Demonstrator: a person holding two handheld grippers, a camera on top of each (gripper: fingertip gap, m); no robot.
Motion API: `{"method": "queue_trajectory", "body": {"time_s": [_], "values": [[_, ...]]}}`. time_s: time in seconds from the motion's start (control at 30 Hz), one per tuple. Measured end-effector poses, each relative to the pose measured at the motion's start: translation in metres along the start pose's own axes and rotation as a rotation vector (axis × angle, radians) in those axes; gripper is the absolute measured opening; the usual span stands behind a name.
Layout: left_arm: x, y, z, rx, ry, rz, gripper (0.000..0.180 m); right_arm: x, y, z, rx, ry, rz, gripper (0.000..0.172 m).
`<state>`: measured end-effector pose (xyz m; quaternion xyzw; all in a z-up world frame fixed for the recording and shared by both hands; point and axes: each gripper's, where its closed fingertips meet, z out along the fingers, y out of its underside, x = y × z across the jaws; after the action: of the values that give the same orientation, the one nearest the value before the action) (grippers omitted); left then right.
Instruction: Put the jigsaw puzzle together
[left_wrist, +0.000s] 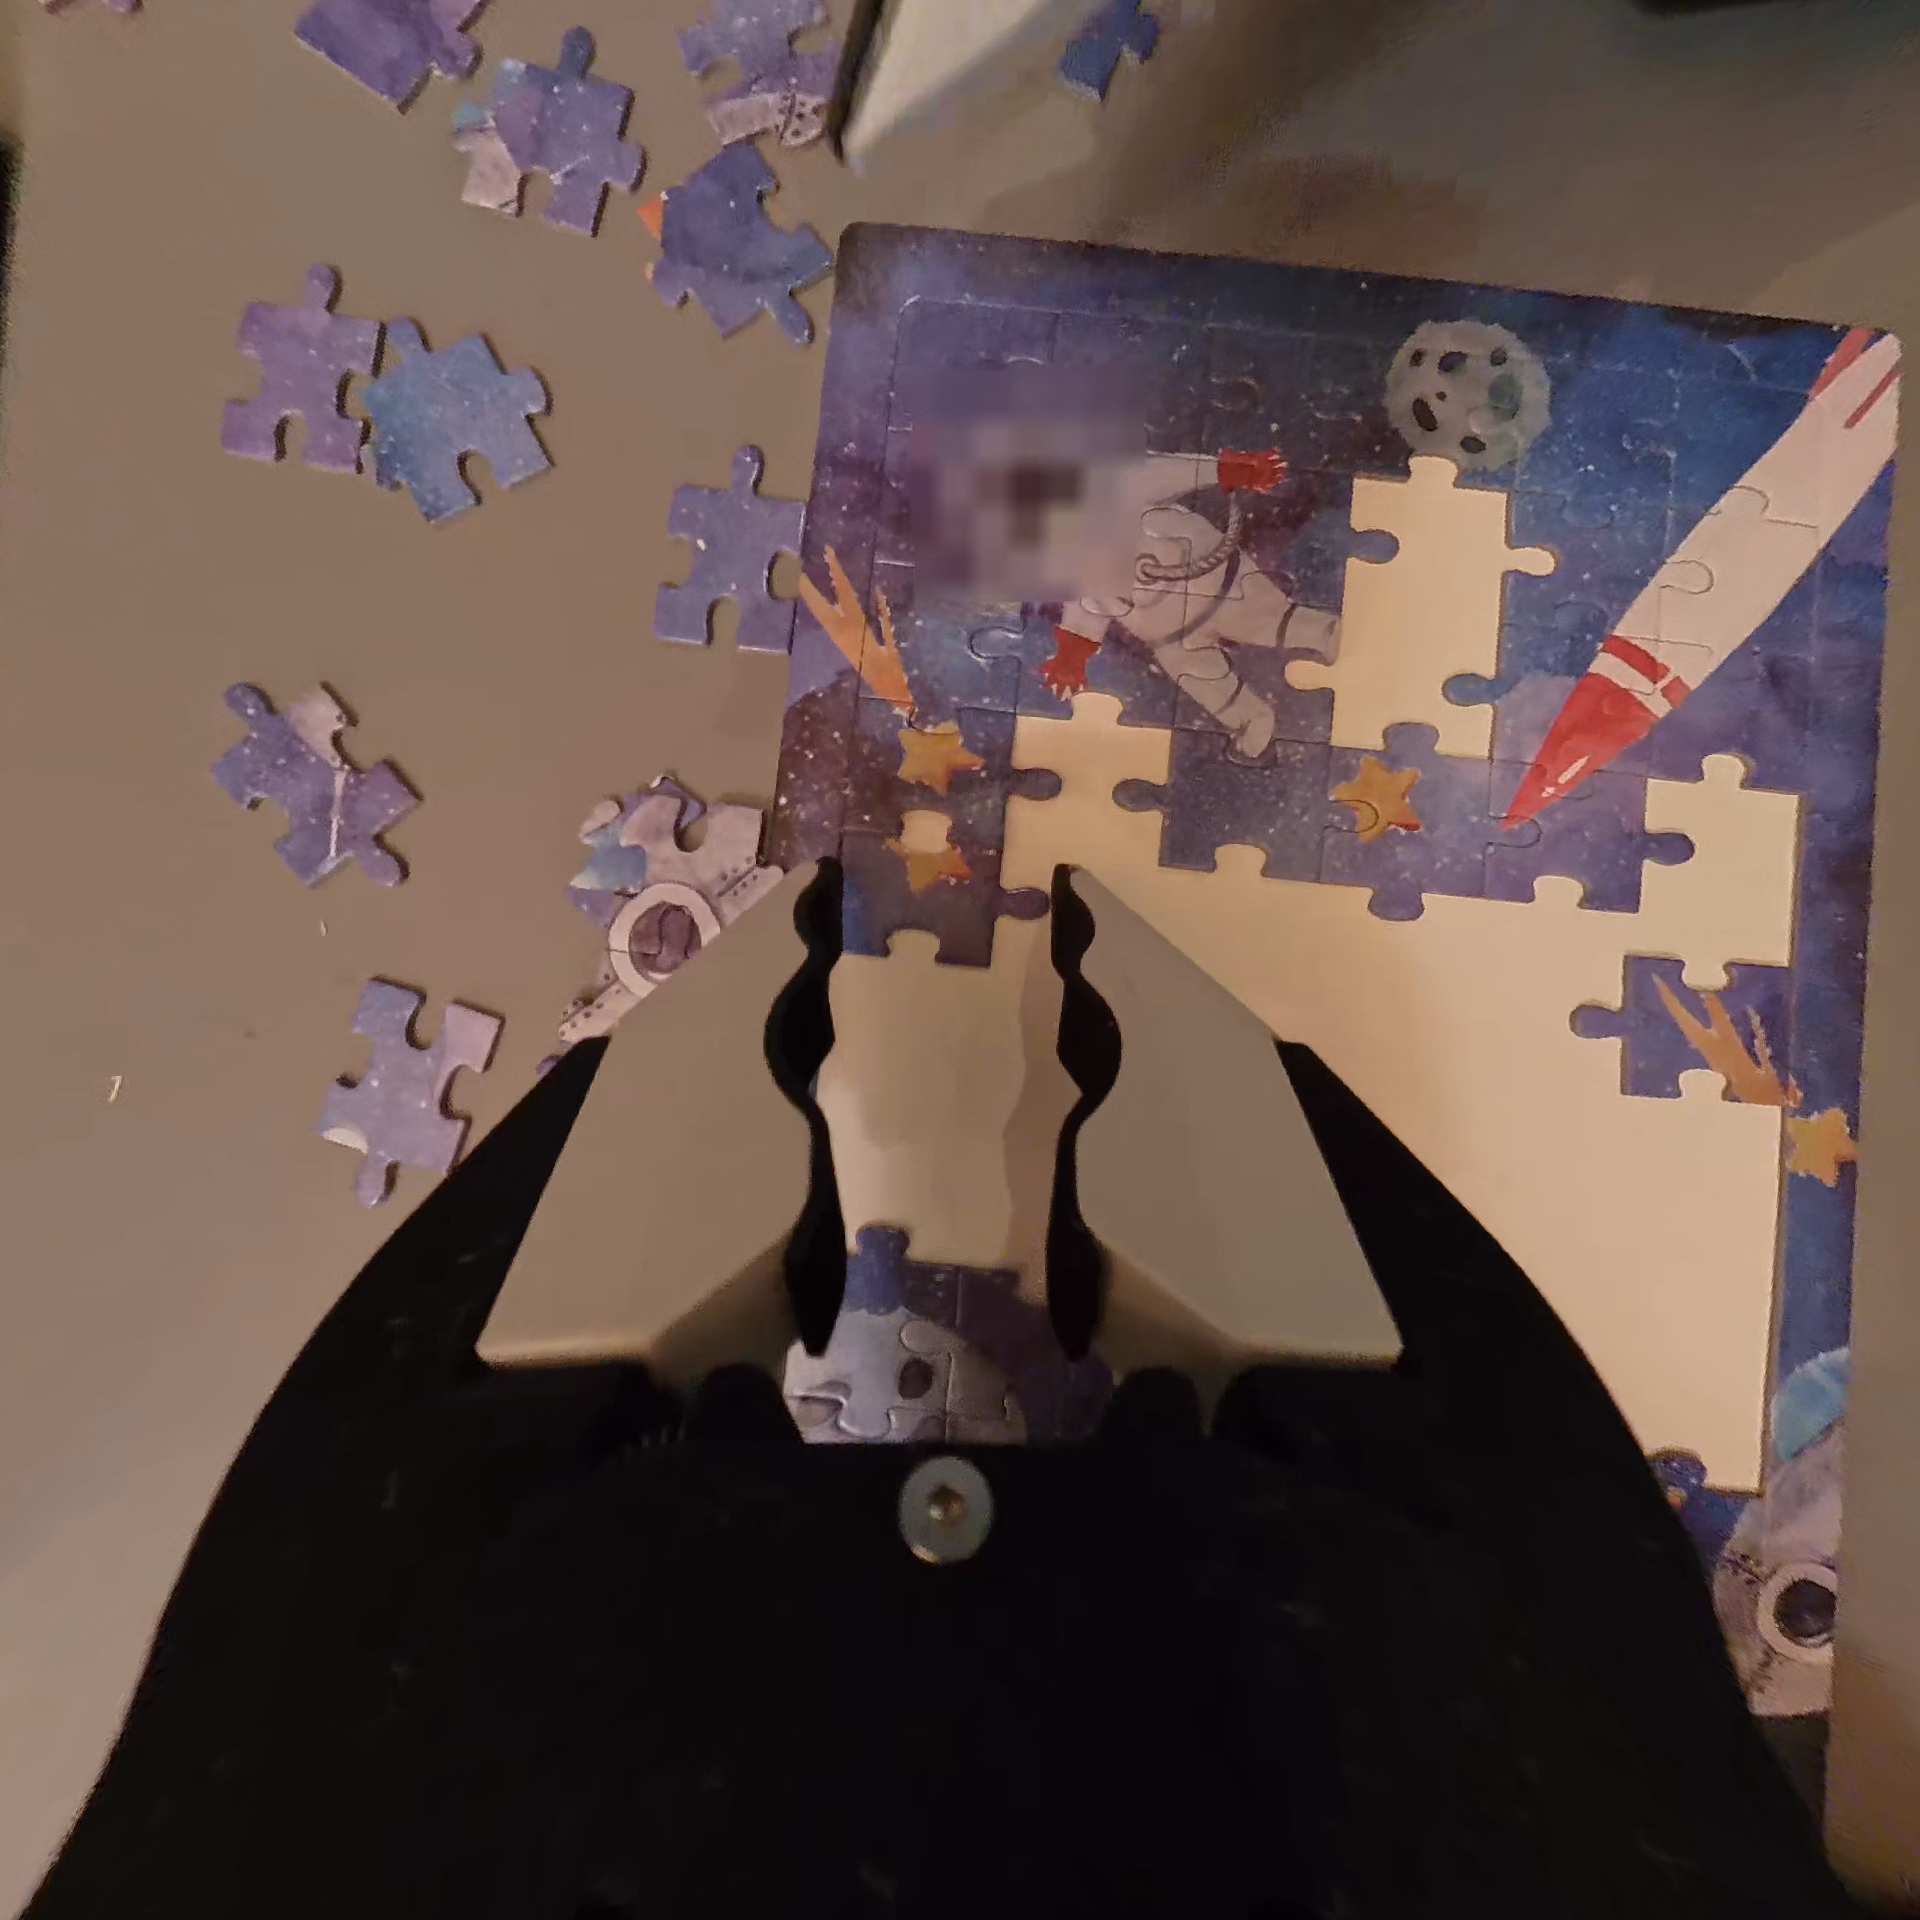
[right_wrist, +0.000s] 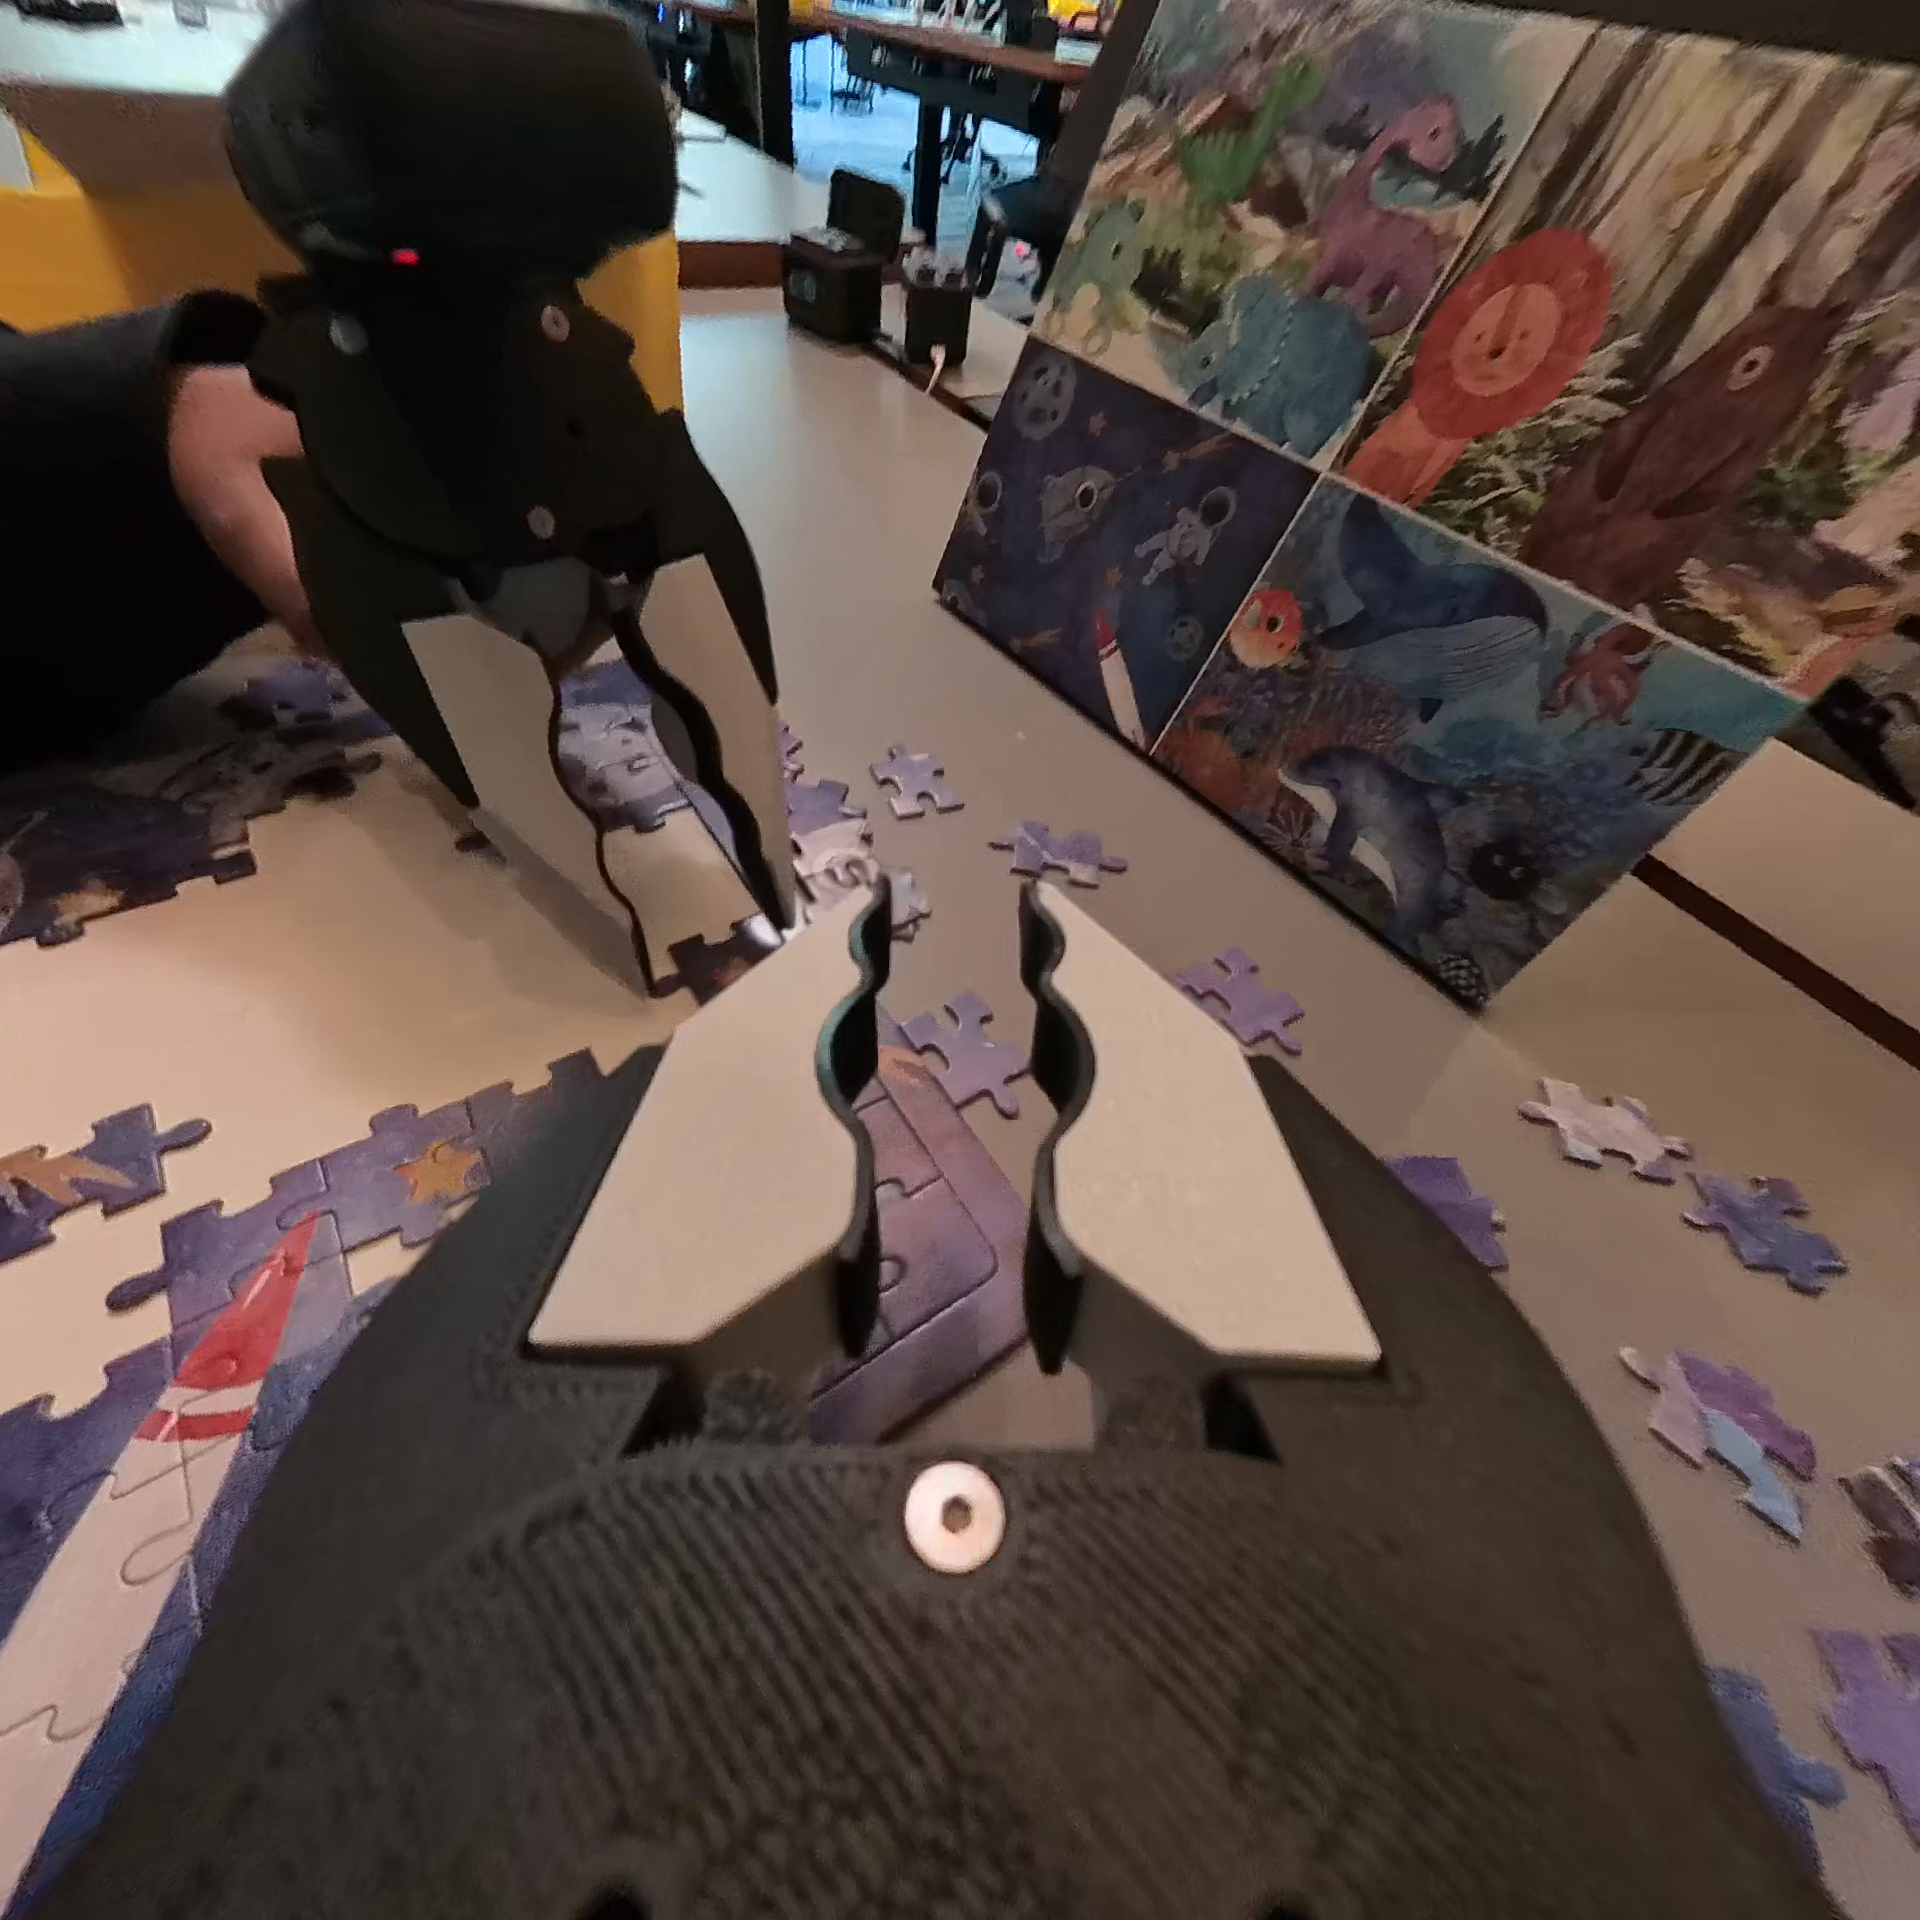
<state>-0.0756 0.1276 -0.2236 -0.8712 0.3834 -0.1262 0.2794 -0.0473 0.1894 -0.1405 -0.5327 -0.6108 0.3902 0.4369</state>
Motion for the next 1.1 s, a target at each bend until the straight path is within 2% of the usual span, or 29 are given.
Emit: {"method": "queue_trajectory", "body": {"time_s": [0.4,0.73,0.8,0.97,1.1], "values": [[0.001,0.007,0.001,-0.048,-0.023,0.025,0.037,-0.041,0.043,0.029,-0.223,-0.105,-0.136,0.028],[0.0,0.02,-0.009,-0.116,-0.037,0.013,0.036,-0.048,0.049,0.031,-0.25,-0.147,-0.12,0.028],[0.0,0.017,-0.011,-0.098,-0.041,0.015,0.036,-0.049,0.05,0.032,-0.257,-0.153,-0.118,0.026],[0.004,-0.012,-0.009,0.05,-0.04,0.007,0.036,-0.049,0.054,0.033,-0.275,-0.158,-0.106,0.021],[-0.006,-0.012,0.003,0.024,-0.125,-0.019,0.032,-0.047,0.056,0.032,-0.287,-0.149,-0.091,0.019]]}}
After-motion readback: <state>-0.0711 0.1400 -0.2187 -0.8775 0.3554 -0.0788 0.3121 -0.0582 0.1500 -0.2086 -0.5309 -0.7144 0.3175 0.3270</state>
